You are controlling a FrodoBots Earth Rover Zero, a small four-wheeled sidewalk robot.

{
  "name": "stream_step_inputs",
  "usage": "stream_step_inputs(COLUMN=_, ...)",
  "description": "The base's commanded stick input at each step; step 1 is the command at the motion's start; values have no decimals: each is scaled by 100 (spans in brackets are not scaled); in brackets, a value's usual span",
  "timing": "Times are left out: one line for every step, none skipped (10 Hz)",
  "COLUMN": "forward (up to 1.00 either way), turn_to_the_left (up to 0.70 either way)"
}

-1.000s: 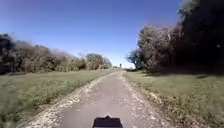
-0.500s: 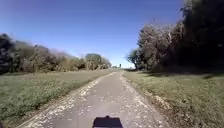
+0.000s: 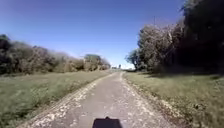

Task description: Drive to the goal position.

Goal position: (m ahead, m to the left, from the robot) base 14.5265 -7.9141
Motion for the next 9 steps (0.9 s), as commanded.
stream_step_inputs(forward=50, turn_to_the_left=0)
stream_step_inputs(forward=50, turn_to_the_left=0)
stream_step_inputs(forward=50, turn_to_the_left=0)
stream_step_inputs(forward=50, turn_to_the_left=0)
stream_step_inputs(forward=50, turn_to_the_left=0)
stream_step_inputs(forward=50, turn_to_the_left=0)
stream_step_inputs(forward=50, turn_to_the_left=0)
stream_step_inputs(forward=50, turn_to_the_left=0)
stream_step_inputs(forward=50, turn_to_the_left=0)
